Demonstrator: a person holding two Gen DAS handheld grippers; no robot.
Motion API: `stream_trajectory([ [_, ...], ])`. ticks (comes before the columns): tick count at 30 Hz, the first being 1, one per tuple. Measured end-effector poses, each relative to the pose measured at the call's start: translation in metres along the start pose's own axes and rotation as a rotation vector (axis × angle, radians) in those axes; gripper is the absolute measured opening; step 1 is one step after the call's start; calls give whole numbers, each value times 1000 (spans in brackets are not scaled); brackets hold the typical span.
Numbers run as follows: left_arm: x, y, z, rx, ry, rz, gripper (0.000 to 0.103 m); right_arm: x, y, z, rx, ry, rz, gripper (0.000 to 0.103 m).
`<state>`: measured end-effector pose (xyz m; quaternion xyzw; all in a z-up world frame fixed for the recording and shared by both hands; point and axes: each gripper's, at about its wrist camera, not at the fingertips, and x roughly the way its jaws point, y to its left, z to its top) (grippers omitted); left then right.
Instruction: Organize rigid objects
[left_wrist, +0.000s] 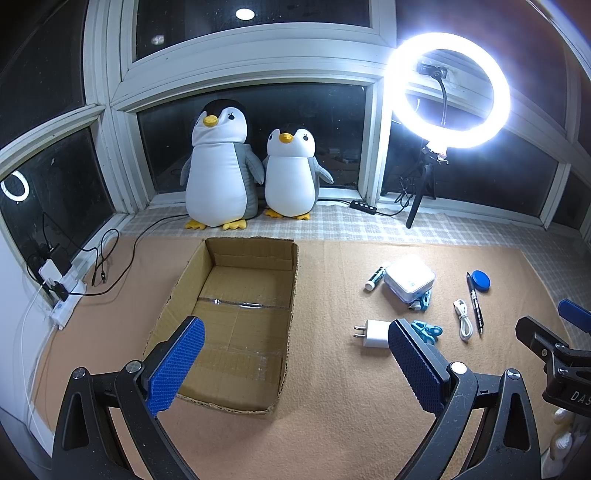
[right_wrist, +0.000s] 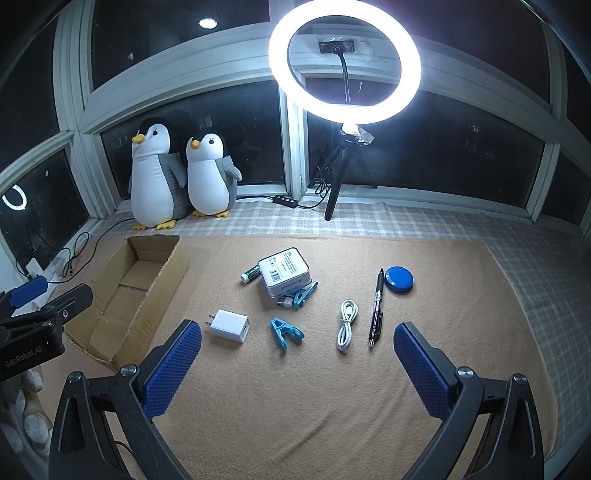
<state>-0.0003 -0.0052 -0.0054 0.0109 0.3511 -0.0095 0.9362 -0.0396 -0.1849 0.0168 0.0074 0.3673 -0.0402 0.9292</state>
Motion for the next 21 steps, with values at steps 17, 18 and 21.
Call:
stream_trajectory([
  [17,5,5,0,-6,8,3,101,4,3,-4,-3,13,5,103],
  [18,6,7,0,-7,11,7,101,4,3,-4,-2,16,5,103],
  [21,13,17,-1,-17,23,31,101,7,0,-3,4,27,8,103],
])
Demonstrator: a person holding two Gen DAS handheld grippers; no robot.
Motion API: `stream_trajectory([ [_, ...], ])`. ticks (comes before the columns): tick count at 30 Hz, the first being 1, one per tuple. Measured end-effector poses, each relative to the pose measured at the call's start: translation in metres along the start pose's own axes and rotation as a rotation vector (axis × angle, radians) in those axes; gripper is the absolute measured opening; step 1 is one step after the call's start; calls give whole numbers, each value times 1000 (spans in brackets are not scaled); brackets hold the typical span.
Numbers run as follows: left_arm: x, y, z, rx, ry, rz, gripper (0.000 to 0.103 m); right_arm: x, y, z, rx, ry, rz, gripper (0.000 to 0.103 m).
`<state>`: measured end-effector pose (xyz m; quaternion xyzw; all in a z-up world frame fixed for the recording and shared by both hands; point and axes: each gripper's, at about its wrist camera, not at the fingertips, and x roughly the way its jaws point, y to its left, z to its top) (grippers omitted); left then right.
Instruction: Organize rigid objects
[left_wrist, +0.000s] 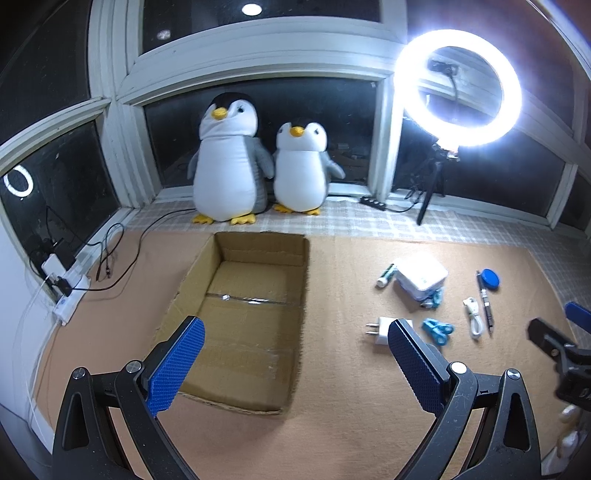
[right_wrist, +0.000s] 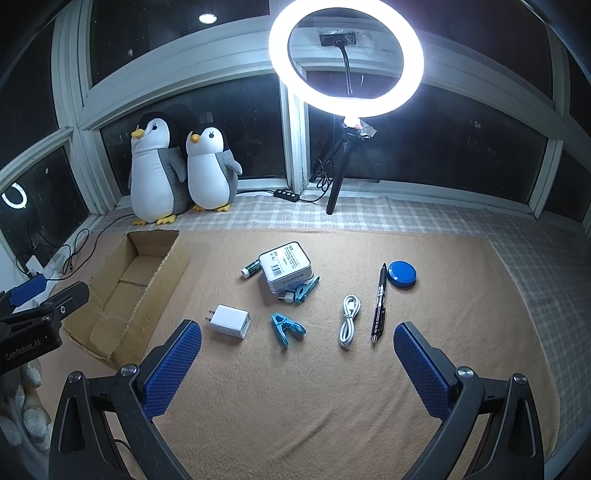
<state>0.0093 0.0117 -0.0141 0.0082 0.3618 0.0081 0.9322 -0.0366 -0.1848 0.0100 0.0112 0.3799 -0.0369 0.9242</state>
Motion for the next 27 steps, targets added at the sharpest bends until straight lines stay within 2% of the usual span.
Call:
stream_trajectory([
  [10,35,72,-15,-95,76,139,101,7,-2,1,-1,24,9,103],
  [20,71,139,-39,-180,163,227,100,15,0,1,-8,47,18,103],
  [27,105,163,-57,-223,239,256,91,24,-1,-1,-8,72,32,103],
])
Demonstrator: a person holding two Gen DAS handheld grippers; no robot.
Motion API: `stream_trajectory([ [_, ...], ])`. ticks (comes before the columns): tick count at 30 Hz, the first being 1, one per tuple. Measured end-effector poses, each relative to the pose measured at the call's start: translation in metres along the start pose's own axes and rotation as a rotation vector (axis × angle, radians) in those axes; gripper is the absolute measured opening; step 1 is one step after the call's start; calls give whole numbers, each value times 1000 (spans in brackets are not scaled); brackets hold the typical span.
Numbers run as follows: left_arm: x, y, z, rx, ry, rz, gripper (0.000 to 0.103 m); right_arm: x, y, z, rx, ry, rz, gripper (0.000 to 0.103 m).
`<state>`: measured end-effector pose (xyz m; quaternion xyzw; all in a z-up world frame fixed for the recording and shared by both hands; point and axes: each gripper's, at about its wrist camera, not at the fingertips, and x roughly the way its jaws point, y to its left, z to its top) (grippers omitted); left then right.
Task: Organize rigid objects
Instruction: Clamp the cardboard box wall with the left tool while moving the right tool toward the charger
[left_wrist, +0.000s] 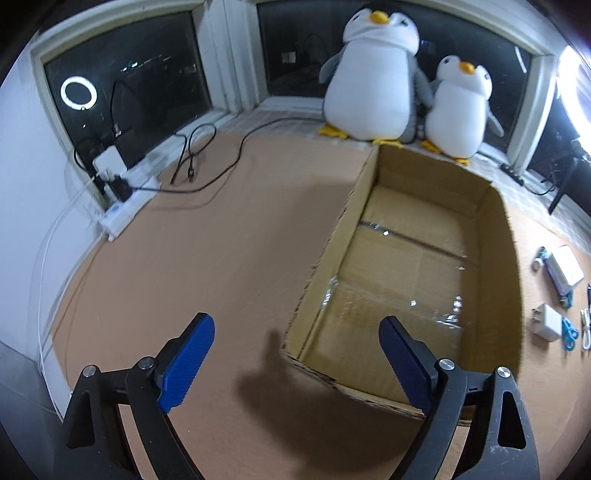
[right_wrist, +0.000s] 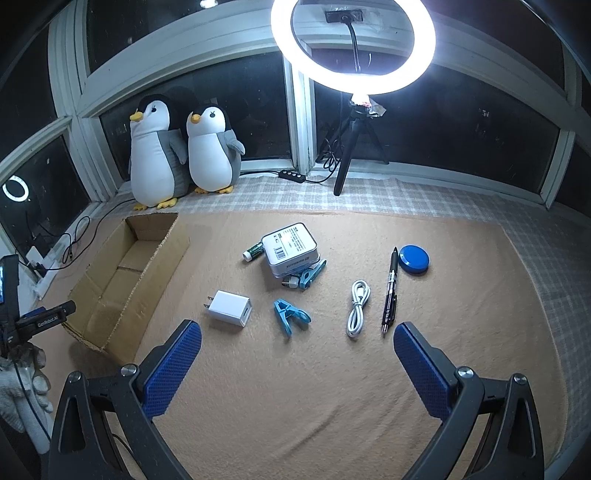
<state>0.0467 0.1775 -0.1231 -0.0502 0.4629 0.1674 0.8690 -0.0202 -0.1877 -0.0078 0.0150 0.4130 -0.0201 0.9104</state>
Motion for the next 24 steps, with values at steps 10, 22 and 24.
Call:
stream_trajectory([
  [10,35,12,-3,-37,79,2,62,24,4,5,-51,35,102,103],
  [22,42,1,-4,-15,90,-17,29,78,36,25,-211,120,273,103],
  [24,43,-1,-5,-12,89,-20,27,92,46,26,-267,149,287,101],
])
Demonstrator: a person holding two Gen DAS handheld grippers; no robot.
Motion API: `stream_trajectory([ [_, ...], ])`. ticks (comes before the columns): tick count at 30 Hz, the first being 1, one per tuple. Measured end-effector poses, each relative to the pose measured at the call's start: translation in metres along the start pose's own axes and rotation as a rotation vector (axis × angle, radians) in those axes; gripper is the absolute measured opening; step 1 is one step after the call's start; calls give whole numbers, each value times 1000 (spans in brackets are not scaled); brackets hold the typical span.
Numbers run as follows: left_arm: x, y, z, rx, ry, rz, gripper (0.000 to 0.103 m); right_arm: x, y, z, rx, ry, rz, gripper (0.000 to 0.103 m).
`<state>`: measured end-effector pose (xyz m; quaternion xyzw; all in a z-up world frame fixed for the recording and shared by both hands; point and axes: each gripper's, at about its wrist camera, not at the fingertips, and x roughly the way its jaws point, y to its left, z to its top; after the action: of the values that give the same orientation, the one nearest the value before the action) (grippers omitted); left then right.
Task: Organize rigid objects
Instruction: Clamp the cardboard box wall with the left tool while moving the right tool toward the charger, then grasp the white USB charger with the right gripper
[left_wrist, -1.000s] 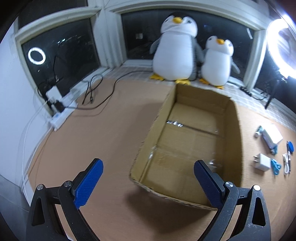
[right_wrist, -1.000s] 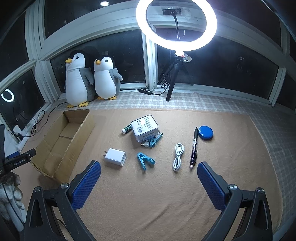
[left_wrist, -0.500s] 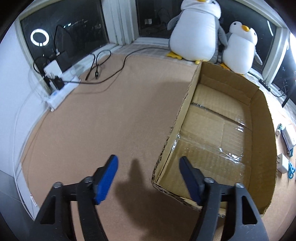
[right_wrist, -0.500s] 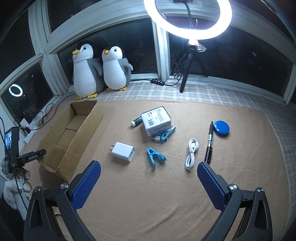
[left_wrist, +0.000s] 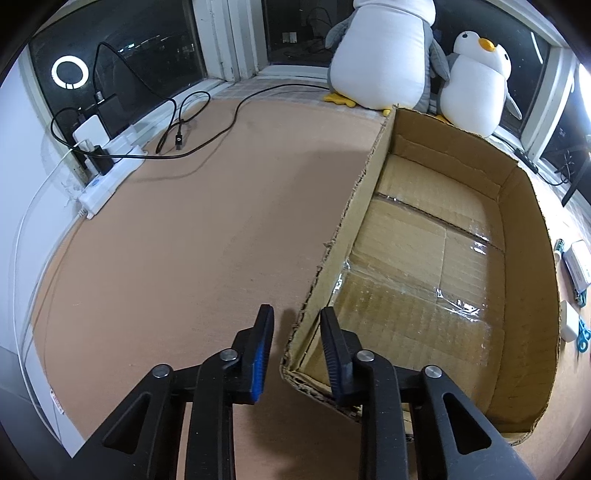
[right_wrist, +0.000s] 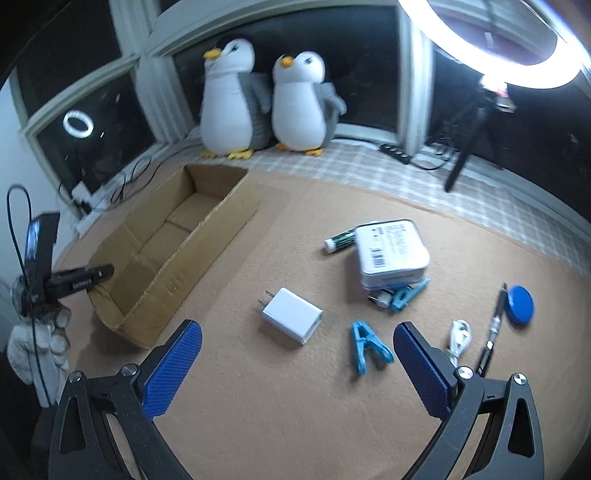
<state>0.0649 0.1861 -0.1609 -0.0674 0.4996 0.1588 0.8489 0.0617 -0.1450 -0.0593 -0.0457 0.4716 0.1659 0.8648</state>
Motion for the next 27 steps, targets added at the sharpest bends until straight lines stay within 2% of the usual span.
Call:
stream_trajectory([
  [5,1,-3,-2,0,-1,2,27,37,3,7,-61,77,20,101],
  [9,3,-6,-2,2,0,2,27,57,10,11,-126,114,26,92],
  [13,4,-8,-2,5,0,5,27,77,21,11,-210,158,3,88],
  [15,4,-8,-2,7,-1,6,27,83,25,12,-249,172,-1,79],
  [19,5,-8,-2,8,-1,7,27,96,27,15,-299,199,-7,69],
  [24,6,-8,-1,7,1,7,27,107,27,15,-321,244,13,49],
  [27,6,-8,-1,5,1,7,27,108,26,13,-328,262,26,46],
])
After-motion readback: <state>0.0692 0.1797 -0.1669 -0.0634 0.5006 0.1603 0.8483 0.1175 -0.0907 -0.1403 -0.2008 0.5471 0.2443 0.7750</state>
